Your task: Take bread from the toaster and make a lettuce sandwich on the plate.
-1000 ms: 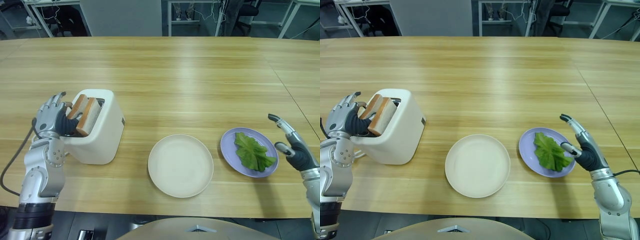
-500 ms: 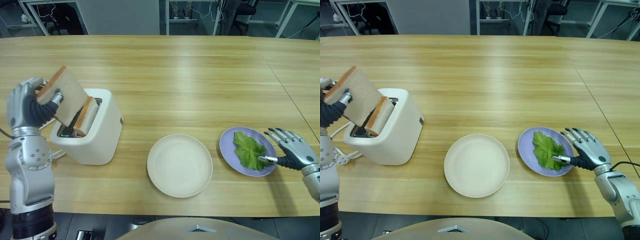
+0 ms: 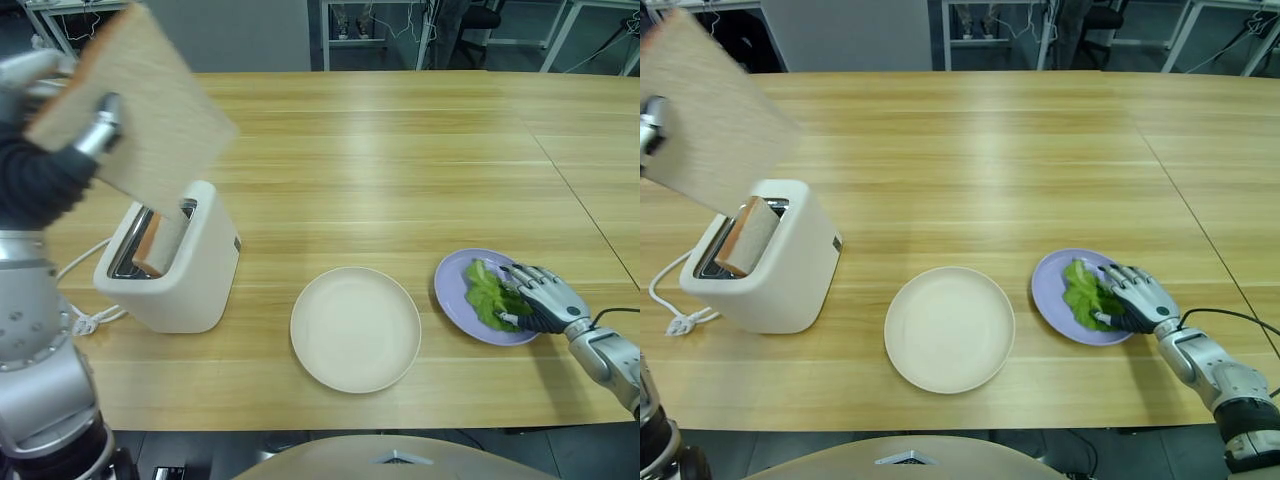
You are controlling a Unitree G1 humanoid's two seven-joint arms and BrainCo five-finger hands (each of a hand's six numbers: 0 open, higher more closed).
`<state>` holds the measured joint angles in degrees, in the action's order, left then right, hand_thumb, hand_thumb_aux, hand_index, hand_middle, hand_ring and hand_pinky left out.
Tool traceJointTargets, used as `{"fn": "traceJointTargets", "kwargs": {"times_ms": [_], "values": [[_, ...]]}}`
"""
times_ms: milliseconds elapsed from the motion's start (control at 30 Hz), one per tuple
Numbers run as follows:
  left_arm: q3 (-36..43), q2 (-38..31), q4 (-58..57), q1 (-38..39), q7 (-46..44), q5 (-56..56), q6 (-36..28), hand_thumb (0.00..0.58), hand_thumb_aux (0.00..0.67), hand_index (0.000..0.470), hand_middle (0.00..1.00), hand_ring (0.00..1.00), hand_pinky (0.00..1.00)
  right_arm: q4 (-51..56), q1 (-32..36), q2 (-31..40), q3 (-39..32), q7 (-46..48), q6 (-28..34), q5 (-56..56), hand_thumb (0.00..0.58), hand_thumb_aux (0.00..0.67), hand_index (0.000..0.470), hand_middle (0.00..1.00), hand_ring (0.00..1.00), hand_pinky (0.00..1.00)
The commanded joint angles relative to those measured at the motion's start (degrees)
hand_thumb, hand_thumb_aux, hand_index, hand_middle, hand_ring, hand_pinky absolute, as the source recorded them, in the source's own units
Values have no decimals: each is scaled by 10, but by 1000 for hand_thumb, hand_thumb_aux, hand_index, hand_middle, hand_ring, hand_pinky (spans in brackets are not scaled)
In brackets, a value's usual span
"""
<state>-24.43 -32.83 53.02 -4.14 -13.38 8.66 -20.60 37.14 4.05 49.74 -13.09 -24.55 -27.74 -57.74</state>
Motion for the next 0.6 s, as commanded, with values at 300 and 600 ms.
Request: {"fn": "traceJointTargets", "kwargs": {"times_ms": [300,600], "values": [[316,59,-20,69,-77,-41,-72,580,670,460,1000,1000,1000,-33,11,16,-29,-39,-11,21,580,670,460,0,0,0],[479,55,-204,55,-116,14,-27,580,670,460,1000,1000,1000,-186,-33,34,26,-17,2,76,580,670,460,0,0,0]]}}
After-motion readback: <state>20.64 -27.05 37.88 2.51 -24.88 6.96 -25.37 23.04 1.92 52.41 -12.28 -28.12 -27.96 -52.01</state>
